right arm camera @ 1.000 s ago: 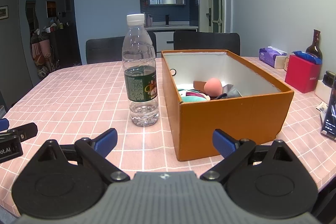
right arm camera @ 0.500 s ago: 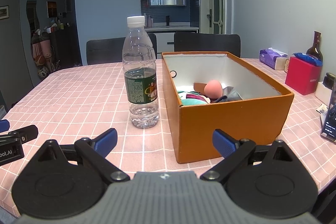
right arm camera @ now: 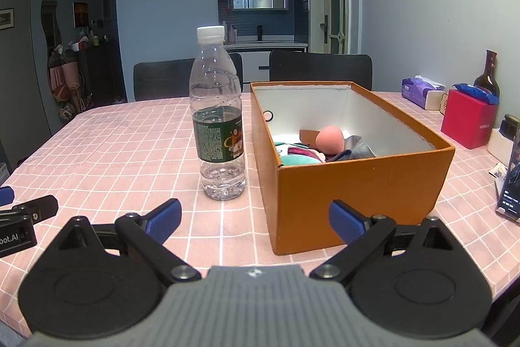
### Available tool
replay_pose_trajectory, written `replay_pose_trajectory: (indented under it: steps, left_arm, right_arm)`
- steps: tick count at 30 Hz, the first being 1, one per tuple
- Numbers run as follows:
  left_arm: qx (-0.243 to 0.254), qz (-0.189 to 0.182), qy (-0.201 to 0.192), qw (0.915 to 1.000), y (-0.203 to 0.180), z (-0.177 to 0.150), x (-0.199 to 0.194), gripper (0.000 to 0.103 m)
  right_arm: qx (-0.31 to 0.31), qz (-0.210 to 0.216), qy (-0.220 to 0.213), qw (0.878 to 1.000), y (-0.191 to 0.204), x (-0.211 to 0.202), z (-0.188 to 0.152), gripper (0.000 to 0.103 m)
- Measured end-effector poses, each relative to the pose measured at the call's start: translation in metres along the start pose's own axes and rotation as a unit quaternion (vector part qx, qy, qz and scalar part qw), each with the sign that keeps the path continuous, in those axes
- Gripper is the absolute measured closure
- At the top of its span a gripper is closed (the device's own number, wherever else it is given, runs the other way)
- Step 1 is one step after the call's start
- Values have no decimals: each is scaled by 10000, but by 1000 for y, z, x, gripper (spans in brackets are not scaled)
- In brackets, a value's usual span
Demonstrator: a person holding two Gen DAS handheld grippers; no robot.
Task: Organize soft objects
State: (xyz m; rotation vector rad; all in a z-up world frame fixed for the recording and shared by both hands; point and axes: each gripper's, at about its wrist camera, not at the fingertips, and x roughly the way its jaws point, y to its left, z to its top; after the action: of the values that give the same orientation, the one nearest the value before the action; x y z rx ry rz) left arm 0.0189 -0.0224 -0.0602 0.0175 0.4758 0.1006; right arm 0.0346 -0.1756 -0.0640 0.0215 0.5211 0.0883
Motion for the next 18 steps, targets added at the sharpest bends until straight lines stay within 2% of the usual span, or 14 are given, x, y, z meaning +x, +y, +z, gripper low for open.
replay_pose_trajectory:
  steps: [18]
  left_arm:
    - [-24,-33,47,10000,2,-1,1,11]
  right_arm:
    - [-3,-5,-4,10000,0,-1,-1,7]
